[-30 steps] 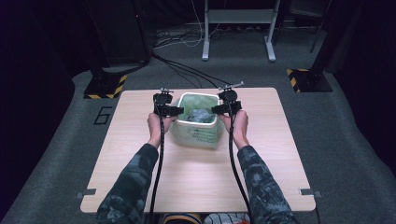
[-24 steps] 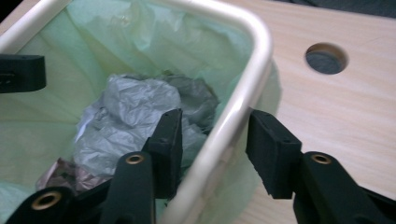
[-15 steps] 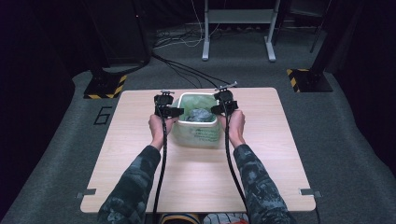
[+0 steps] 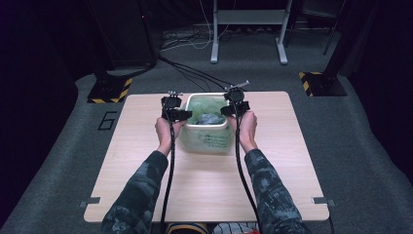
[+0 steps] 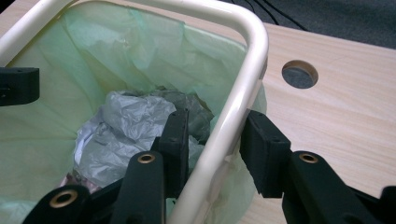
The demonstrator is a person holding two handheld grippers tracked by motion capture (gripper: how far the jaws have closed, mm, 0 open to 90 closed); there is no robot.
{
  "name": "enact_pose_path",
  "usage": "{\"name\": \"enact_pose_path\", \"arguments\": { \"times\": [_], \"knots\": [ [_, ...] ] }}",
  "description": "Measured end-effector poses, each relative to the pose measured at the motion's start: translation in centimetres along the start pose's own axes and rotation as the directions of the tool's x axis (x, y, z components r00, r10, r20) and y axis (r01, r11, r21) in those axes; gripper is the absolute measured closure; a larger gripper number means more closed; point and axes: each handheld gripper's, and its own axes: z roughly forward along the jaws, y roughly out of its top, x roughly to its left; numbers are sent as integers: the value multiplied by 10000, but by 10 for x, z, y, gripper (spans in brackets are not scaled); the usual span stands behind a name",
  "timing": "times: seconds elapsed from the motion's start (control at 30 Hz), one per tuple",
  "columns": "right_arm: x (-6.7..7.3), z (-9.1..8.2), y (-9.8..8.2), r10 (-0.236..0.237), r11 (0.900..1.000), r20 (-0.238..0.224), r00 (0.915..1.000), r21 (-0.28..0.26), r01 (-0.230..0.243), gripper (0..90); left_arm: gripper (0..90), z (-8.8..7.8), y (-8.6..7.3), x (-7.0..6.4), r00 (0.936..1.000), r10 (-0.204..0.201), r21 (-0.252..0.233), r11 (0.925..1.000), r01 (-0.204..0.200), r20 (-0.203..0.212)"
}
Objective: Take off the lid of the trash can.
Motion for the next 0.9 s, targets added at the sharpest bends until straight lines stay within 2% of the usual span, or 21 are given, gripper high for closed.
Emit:
{"name": "enact_pose_path", "arguments": {
  "times": [0.1, 0.17, 0.3, 0.4, 0.47, 0.57, 0.63, 0.7, 0.73, 0.9],
  "knots": [
    [0, -5, 3, 67, 10000, -71, 10000, -63, -68, 622, 684, -7, 4, -1, 10000, -27, -251, 9997, 29, 88],
    [-1, -8, 4, 98, 9999, -88, 9999, -119, -99, 631, 675, -13, 6, -4, 9998, 127, -329, 9994, -122, 147],
    [-6, -15, 6, 203, 9996, -51, 9998, -182, -204, 671, 624, -21, 7, -11, 9974, 281, -506, 9984, -248, 658],
    [-12, -19, 6, 287, 9993, 81, 9996, -249, -284, 732, 559, -25, 5, -18, 9936, 501, -490, 9978, -453, 1011],
    [-15, -22, 5, 341, 9993, 112, 9994, -173, -339, 785, 472, -27, 3, -24, 9916, 699, -431, 9969, -656, 1088],
    [-19, -24, 3, 312, 9995, 125, 9994, -107, -311, 791, 398, -33, -3, -28, 9872, 930, -579, 9946, -861, 1294],
    [-21, -24, 1, 325, 9995, 140, 9994, -48, -325, 793, 324, -36, -7, -28, 9845, 956, -724, 9937, -857, 1472],
    [-24, -24, -1, 329, 9995, 131, 9994, -41, -329, 794, 242, -39, -9, -27, 9857, 941, -817, 9932, -833, 1401],
    [-26, -24, -2, 295, 9996, 157, 9994, -49, -294, 794, 208, -41, -10, -25, 9842, 969, -900, 9924, -842, 1481],
    [-30, -26, -5, 208, 9998, 244, 9995, -84, -206, 794, 120, -61, -23, -21, 9784, 1124, -1482, 9851, -869, 1735]
  ]
}}
